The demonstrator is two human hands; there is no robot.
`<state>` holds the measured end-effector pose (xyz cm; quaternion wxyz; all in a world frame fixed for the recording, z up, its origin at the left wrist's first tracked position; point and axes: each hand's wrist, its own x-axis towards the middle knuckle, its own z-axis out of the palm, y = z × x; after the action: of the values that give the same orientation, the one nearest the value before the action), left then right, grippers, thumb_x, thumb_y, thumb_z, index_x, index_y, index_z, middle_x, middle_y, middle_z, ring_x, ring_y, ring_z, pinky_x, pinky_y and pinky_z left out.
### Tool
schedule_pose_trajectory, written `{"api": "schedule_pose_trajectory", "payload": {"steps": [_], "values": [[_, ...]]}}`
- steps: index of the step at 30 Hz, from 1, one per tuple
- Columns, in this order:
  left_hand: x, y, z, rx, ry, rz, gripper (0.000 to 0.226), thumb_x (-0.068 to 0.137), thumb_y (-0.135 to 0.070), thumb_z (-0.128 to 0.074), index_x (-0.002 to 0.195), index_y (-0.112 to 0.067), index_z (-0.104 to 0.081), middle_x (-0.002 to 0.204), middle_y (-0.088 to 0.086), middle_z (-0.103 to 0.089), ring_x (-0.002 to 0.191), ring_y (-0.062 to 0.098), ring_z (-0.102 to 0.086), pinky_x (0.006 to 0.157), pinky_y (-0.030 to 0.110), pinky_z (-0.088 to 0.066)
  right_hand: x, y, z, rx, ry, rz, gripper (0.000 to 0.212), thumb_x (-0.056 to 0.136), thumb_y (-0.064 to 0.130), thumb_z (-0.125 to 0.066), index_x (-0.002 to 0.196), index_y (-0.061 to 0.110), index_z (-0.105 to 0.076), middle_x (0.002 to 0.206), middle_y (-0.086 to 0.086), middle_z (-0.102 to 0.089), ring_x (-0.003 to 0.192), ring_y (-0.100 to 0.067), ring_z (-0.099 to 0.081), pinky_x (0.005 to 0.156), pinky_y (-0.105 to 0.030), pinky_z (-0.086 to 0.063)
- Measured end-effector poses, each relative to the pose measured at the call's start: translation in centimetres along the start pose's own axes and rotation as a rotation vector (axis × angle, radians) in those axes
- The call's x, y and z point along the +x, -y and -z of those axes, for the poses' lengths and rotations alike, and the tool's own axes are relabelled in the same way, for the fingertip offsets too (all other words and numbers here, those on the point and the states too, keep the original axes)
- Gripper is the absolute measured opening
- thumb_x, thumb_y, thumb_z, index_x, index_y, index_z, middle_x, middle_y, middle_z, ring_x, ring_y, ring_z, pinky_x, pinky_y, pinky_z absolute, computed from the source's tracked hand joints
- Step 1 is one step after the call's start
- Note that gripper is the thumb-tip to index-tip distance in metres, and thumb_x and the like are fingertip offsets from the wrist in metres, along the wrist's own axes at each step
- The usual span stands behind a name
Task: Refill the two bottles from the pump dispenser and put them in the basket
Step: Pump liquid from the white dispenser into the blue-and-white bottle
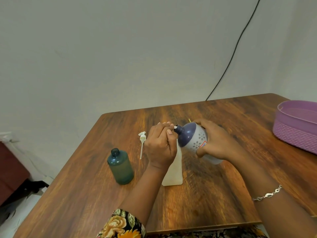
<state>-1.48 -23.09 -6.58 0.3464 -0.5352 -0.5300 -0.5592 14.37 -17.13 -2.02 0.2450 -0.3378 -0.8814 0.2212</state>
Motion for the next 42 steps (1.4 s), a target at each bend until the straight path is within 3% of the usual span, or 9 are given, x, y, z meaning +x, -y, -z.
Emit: {"api": "schedule_pose_trajectory", "payload": {"steps": [3, 9, 13, 24, 30, 35, 38, 42], "values": [[0.5, -0.4, 0.2, 0.001, 0.01, -0.008, 0.04, 0.092, -0.013, -0.035, 0.079, 0.002, -0.07, 0.08, 0.012, -0.069, 0.074, 0.021, -0.064, 0.066, 0.023, -0.047, 0.1, 0.0, 0.1, 0.012, -0.013, -0.001, 0.081, 0.055, 0.015, -0.083, 0.125, 0.023, -0.043, 0.109, 0.007, -0.045, 0.098, -0.012, -0.047, 0.075, -0.029, -0.045], [-0.9, 0.1, -0.2, 0.03, -0.018, 0.026, 0.058, 0.1, -0.026, -0.024, 0.078, 0.002, -0.07, 0.077, 0.011, -0.069, 0.072, 0.02, -0.065, 0.068, 0.019, -0.047, 0.2, -0.4, -0.4, -0.003, 0.006, 0.0, 0.081, 0.056, 0.015, -0.083, 0.126, 0.023, -0.043, 0.112, 0.005, -0.047, 0.099, -0.013, -0.047, 0.075, -0.029, -0.044], [-0.3, -0.1, 0.1, 0.012, -0.001, 0.003, 0.055, 0.099, -0.025, -0.025, 0.082, 0.002, -0.071, 0.081, 0.012, -0.07, 0.077, 0.02, -0.065, 0.071, 0.025, -0.052, 0.2, -0.2, -0.2, 0.019, 0.003, 0.009, 0.081, 0.056, 0.014, -0.083, 0.126, 0.022, -0.043, 0.113, 0.004, -0.047, 0.1, -0.014, -0.047, 0.078, -0.03, -0.045], [-0.4, -0.3, 0.3, -0.002, 0.024, 0.015, 0.056, 0.099, -0.025, -0.026, 0.08, 0.003, -0.07, 0.079, 0.013, -0.069, 0.075, 0.022, -0.066, 0.067, 0.024, -0.05, -0.2, -0.3, -0.2, 0.009, 0.012, -0.003, 0.081, 0.055, 0.015, -0.083, 0.125, 0.022, -0.044, 0.114, 0.002, -0.05, 0.099, -0.015, -0.049, 0.078, -0.035, -0.049], [0.9, -0.1, 0.8, -0.014, 0.05, 0.013, 0.038, 0.09, -0.011, -0.037, 0.077, 0.002, -0.069, 0.077, 0.012, -0.069, 0.072, 0.02, -0.064, 0.062, 0.023, -0.046, 0.0, 0.0, 0.5, 0.031, -0.003, -0.006, 0.081, 0.055, 0.013, -0.083, 0.126, 0.021, -0.044, 0.112, 0.005, -0.048, 0.1, -0.016, -0.05, 0.08, -0.038, -0.049], [-0.1, -0.1, 0.4, -0.005, 0.052, 0.044, 0.042, 0.093, -0.013, -0.035, 0.076, 0.003, -0.069, 0.074, 0.013, -0.068, 0.068, 0.022, -0.064, 0.06, 0.03, -0.049, 0.0, -0.4, -0.2, -0.021, 0.021, -0.025, 0.086, 0.053, 0.016, -0.084, 0.128, 0.022, -0.042, 0.117, 0.001, -0.047, 0.102, -0.018, -0.048, 0.075, -0.032, -0.044], [0.1, -0.4, 0.6, -0.018, 0.068, 0.043, 0.047, 0.097, -0.019, -0.032, 0.081, 0.003, -0.07, 0.08, 0.013, -0.069, 0.077, 0.023, -0.065, 0.07, 0.029, -0.051, -0.1, -0.3, -0.2, 0.01, 0.011, -0.026, 0.084, 0.053, 0.016, -0.083, 0.126, 0.023, -0.042, 0.116, 0.0, -0.049, 0.1, -0.017, -0.049, 0.075, -0.032, -0.046], [0.8, -0.9, 1.2, -0.048, 0.14, 0.072, 0.037, 0.091, -0.015, -0.037, 0.088, 0.001, -0.07, 0.089, 0.012, -0.068, 0.09, 0.019, -0.06, 0.08, 0.018, -0.044, -0.1, -0.2, 0.1, 0.031, -0.012, -0.021, 0.083, 0.054, 0.015, -0.083, 0.126, 0.023, -0.043, 0.114, 0.002, -0.049, 0.098, -0.015, -0.049, 0.076, -0.032, -0.048]]}}
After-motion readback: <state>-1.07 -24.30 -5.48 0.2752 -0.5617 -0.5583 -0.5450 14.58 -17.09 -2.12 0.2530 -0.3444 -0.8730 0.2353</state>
